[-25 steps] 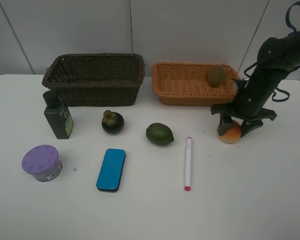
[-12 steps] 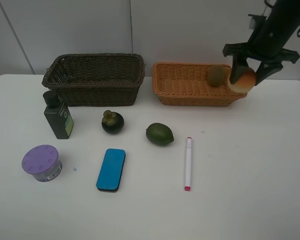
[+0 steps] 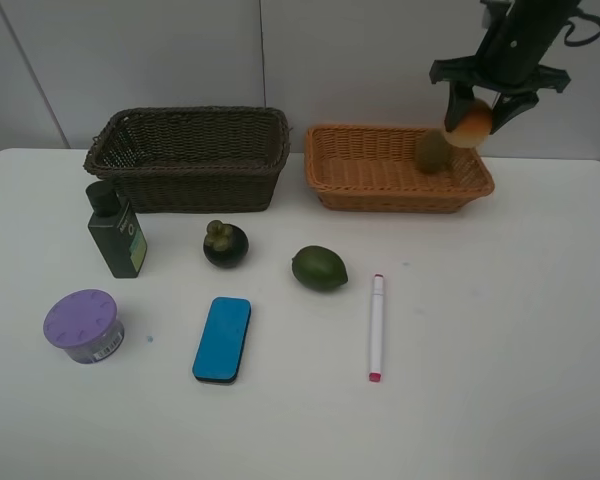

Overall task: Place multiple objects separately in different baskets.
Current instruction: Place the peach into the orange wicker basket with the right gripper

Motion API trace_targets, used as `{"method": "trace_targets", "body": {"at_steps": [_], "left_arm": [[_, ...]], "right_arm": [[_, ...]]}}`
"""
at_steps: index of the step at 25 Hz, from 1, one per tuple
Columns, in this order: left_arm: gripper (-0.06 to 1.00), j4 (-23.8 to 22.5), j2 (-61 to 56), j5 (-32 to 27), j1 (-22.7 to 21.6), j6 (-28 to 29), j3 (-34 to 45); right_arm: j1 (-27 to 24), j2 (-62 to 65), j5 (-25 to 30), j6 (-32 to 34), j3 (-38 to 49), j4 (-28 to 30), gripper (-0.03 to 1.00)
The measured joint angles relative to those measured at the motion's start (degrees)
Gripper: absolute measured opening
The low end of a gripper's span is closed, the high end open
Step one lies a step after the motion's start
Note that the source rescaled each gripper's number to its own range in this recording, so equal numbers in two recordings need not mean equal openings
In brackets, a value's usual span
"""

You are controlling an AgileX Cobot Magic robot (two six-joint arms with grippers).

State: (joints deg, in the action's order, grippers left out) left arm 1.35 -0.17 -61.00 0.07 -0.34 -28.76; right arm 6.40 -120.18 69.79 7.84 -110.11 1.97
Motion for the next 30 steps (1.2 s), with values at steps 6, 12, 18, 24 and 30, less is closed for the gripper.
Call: {"method": "trace_targets", "body": {"at_steps": [6,12,18,24,30], "left_arm": [[0.0,0.0,0.0,0.0,0.0,0.34,0.0],[0.0,0.0,0.0,0.0,0.0,0.34,0.0],[0.0,0.0,0.0,0.0,0.0,0.0,0.0],[0.0,0.0,0.0,0.0,0.0,0.0,0.0],[0.0,0.0,0.0,0.0,0.0,0.0,0.0]], "right_arm": [[0.0,-8.68,-0.12,0.22,-5.29,0.59,0.58],[0.0,-10.92,-0.24,0.26,-5.66,-0.36,0.58],[0.0,-10.92,-0.18,-0.27,-5.66,-0.62,0.58],[0.0,-10.92,0.0,-2.16,-5.66,-0.74,0.83],[0.0,-10.92,0.0,-2.16,-5.66,-0.83,0.99]]}}
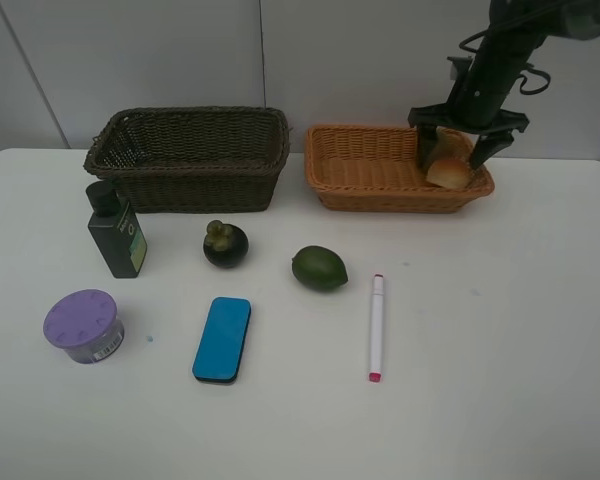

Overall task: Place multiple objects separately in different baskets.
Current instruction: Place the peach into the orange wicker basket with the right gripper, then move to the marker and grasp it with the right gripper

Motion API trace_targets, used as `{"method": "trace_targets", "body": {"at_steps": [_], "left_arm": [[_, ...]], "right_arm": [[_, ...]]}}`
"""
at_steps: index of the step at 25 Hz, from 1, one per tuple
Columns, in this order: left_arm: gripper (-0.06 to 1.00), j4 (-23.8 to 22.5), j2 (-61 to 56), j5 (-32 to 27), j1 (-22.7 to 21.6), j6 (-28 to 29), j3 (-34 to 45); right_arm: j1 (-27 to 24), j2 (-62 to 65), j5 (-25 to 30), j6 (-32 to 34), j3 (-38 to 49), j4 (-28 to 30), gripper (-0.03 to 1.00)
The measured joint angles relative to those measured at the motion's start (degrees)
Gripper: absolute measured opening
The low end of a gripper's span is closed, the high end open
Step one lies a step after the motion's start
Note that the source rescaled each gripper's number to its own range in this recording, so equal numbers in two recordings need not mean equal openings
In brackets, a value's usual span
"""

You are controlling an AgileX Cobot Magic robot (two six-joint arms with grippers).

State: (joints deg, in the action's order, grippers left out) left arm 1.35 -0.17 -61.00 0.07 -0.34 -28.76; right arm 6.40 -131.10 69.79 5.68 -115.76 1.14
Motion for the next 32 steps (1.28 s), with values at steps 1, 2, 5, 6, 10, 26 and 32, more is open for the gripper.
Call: {"method": "trace_targets", "body": {"at_steps": [1,2,5,6,10,26,32], "left_arm": [[0.0,0.0,0.0,0.0,0.0,0.0,0.0],[0.0,0.0,0.0,0.0,0.0,0.0,0.0],[0.0,0.0,0.0,0.0,0.0,0.0,0.0],[0.0,0.0,0.0,0.0,0.0,0.0,0.0],[0.0,0.0,0.0,0.0,0.0,0.0,0.0],[0.0,0.0,0.0,0.0,0.0,0.0,0.0],[0.0,0.0,0.0,0.0,0.0,0.0,0.0]], "right_arm": [[0.0,0.0,0.0,0.0,0.0,0.0,0.99],[0.0,0.0,0.0,0.0,0.0,0.0,0.99],[0.0,0.0,0.0,-0.06,0.0,0.0,0.99],[0.0,0.0,0.0,-0.06,0.0,0.0,0.99],[0.0,0.06,0.0,-0.06,0.0,-0.14,1.0],[3.83,16.53,-0.08,6.82,6.75,-1.14,1.0],[8.33,23.36,0.04,13.0,21.68,0.81,1.0]]}}
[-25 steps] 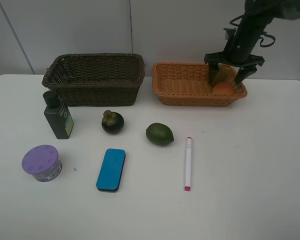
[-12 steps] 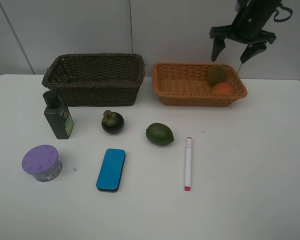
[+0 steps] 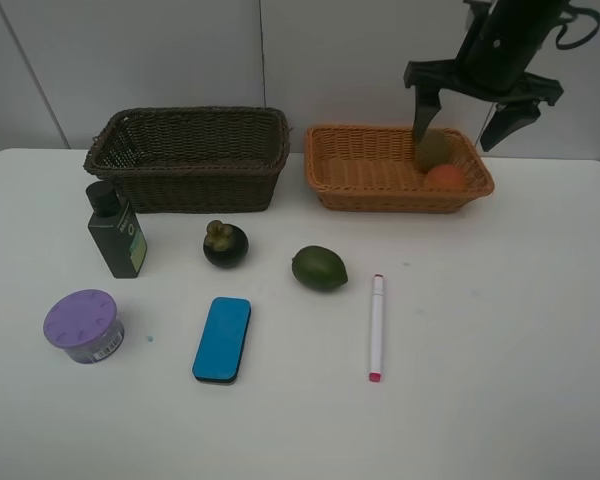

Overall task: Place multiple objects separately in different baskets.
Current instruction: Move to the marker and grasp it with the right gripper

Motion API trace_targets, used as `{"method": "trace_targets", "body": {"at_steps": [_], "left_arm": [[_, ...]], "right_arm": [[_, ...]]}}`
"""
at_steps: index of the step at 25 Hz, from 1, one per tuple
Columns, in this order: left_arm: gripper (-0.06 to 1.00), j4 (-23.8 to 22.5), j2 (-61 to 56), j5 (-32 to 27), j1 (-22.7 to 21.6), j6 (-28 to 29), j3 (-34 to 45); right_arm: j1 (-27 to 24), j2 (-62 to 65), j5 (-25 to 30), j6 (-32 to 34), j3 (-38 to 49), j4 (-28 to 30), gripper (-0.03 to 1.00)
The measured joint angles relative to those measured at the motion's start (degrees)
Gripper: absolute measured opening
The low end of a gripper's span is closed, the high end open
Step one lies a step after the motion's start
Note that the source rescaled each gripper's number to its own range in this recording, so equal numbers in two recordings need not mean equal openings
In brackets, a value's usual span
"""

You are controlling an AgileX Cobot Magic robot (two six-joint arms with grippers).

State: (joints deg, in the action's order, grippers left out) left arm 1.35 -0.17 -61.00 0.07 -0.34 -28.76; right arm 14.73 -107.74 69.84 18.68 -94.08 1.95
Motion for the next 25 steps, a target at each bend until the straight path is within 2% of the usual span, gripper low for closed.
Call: {"method": "trace_targets", "body": {"at_steps": [4,7,11,18,25], "left_arm": [[0.0,0.0,0.0,0.0,0.0,0.0,0.0],[0.0,0.0,0.0,0.0,0.0,0.34,0.0],[0.0,0.0,0.0,0.0,0.0,0.0,0.0],[0.0,0.0,0.0,0.0,0.0,0.34,0.0],[0.0,0.0,0.0,0.0,0.0,0.0,0.0]], "right_arm": [[3.83,2.28,0.05,3.54,9.32,-0.65,1.0],[6.15,2.37,-0.98,5.21,15.45,-3.88,1.0],[8.74,2.4,-6.8,5.57,21.75,-7.1,1.0],[13.78,2.47,-14.7,7.7,28.2,-8.21,1.0],[14.37,2.47,-22.67,9.83,34.46,-8.68,1.0]]}}
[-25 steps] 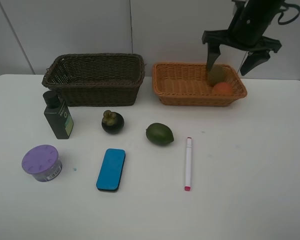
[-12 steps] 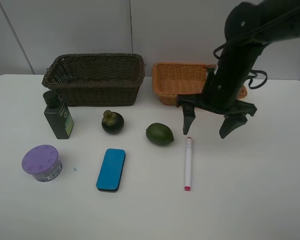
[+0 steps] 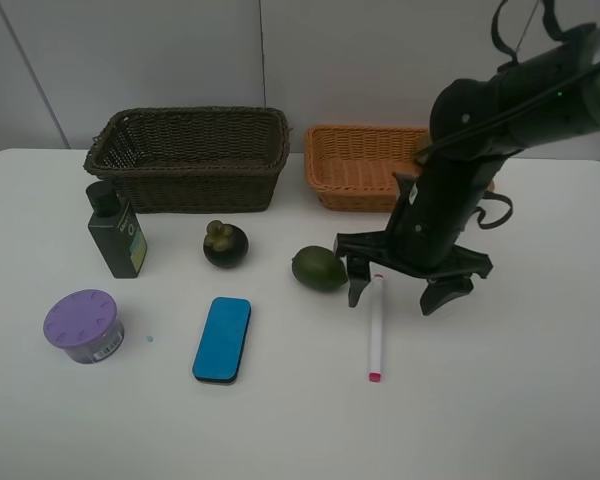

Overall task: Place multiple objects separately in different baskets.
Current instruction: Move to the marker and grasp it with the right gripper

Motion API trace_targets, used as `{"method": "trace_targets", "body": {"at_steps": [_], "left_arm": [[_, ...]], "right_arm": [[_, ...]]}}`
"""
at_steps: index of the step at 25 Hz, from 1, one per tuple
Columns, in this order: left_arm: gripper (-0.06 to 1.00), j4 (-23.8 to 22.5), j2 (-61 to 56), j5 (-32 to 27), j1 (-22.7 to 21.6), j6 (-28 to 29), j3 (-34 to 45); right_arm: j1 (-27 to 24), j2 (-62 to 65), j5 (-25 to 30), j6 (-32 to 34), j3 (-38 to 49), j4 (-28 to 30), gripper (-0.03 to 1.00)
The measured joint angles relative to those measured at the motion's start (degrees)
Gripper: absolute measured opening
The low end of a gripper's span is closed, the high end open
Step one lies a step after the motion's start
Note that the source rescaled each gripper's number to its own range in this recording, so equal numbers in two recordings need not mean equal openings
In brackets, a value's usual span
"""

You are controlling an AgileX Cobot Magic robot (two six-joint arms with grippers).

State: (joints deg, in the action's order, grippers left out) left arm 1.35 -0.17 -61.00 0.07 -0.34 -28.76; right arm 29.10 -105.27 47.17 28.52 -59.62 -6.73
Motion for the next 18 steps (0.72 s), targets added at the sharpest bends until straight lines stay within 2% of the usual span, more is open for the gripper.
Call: {"method": "trace_targets", "body": {"at_steps": [6,18], "left_arm": [[0.0,0.0,0.0,0.0,0.0,0.0,0.0],[0.0,0.0,0.0,0.0,0.0,0.0,0.0]], "right_arm": [[0.0,-0.06,-5.59,0.13,3.52,-1.06,1.0],[2.2,-3.97,-7.52,2.2,3.78,-0.92,0.97]]}}
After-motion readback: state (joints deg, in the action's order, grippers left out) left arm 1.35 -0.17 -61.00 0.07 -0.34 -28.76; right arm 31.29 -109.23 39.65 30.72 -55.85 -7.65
